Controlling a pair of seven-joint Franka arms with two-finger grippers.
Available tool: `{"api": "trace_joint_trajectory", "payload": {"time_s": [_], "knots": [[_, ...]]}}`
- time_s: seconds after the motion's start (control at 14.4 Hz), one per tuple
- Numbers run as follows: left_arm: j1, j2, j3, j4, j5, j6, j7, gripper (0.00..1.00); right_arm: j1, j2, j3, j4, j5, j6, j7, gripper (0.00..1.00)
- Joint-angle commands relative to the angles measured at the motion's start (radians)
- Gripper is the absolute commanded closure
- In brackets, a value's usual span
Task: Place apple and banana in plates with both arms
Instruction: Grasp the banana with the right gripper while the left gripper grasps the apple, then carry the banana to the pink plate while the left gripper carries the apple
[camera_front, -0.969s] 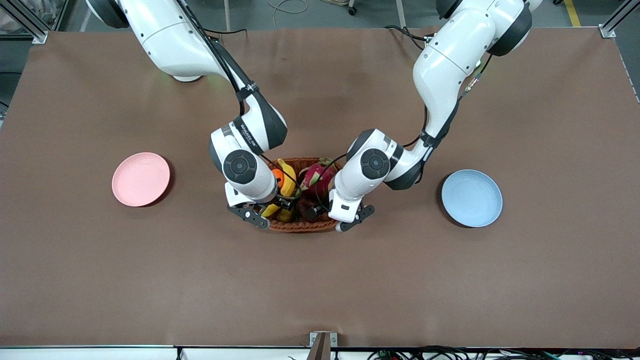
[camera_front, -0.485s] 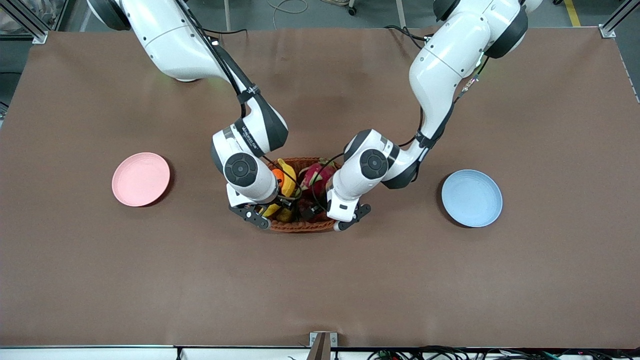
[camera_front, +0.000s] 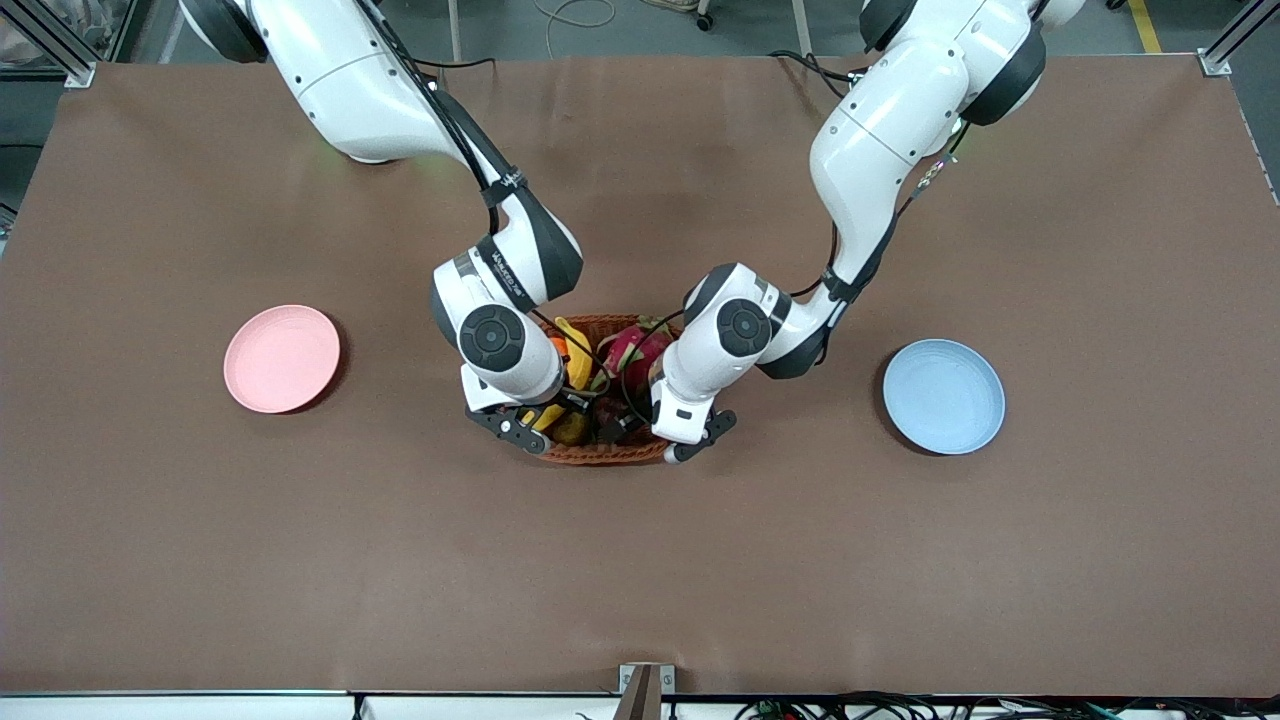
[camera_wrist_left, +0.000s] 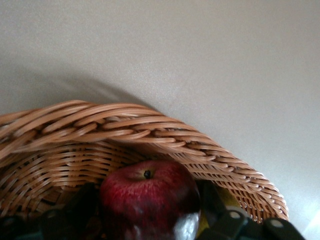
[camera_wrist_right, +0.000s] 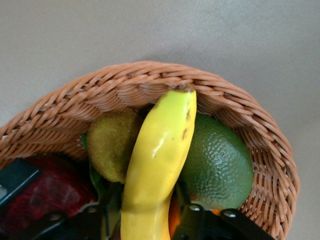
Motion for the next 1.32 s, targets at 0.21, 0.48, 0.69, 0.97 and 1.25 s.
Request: {"api": "trace_joint_trajectory", "payload": {"time_s": [0.21,0.48,0.69,0.97,1.25], "knots": [[0.001,-0.033,0.005,0.023,-0.019,-0.003,0.000,0.56,-0.011,-0.019,-0.010,0.016,0.001,-0.020,-0.027,0.85],[0.038,-0.120,0.006,0.018,-0.016,-0.135,0.002,0.56,-0.119,-0.121,-0.023,0.013,0.000,-0.239,-0.240,0.85],[0.087,-0.200,0.008,0.018,-0.010,-0.236,0.005,0.56,-0.271,-0.186,-0.030,-0.012,-0.041,-0.384,-0.459,0.85],[0.222,-0.309,0.013,0.003,0.072,-0.507,0.144,0.56,-0.492,-0.241,-0.029,-0.138,-0.106,-0.370,-0.752,0.84],[0.383,-0.436,0.010,-0.109,0.241,-0.732,0.414,0.55,-0.620,-0.426,-0.029,-0.517,-0.106,-0.078,-0.987,0.82]]}}
